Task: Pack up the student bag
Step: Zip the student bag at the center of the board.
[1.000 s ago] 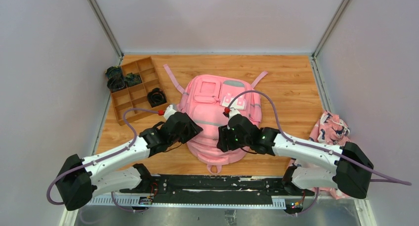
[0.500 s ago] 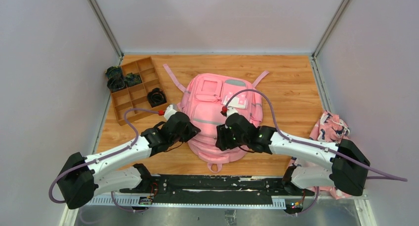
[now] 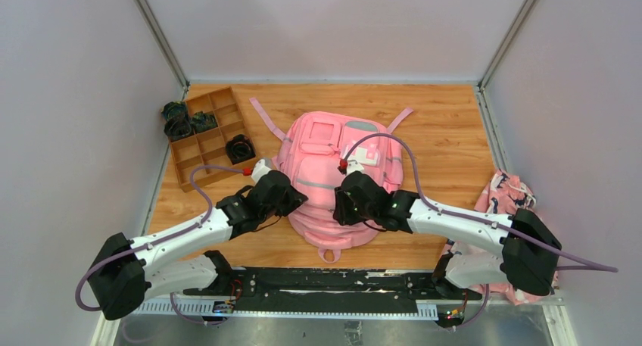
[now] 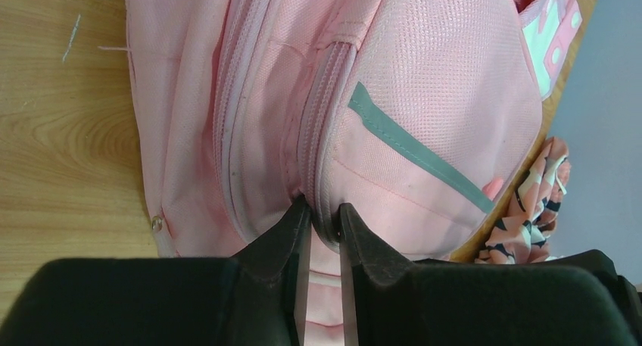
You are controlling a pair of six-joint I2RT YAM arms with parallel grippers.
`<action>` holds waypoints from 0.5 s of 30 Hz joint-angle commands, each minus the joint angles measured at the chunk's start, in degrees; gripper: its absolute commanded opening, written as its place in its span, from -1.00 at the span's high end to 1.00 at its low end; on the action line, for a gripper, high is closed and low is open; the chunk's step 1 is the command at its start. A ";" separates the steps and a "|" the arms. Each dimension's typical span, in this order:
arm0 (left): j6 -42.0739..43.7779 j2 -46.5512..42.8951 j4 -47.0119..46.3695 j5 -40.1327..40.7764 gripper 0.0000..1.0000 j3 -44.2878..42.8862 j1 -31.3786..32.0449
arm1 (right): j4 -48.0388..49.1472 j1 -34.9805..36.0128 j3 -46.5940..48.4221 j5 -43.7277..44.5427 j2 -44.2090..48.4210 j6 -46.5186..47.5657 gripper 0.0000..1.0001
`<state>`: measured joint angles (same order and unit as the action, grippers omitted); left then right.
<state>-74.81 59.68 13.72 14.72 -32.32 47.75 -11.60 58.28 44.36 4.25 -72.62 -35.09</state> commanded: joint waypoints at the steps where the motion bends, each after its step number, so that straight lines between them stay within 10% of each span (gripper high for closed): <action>1: 1.85 -0.39 -1.50 -1.69 0.92 -0.69 0.42 | 0.32 -0.27 1.22 7.84 0.11 -3.34 0.48; 15: 0.34 -1.86 -0.47 -1.60 1.00 0.65 -0.73 | -3.41 -0.89 -0.75 11.71 2.91 -4.91 1.00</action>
<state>-75.29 59.46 12.12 14.57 -32.12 47.51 -11.60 58.30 44.34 6.63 -71.13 -39.66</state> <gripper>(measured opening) 0.191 0.026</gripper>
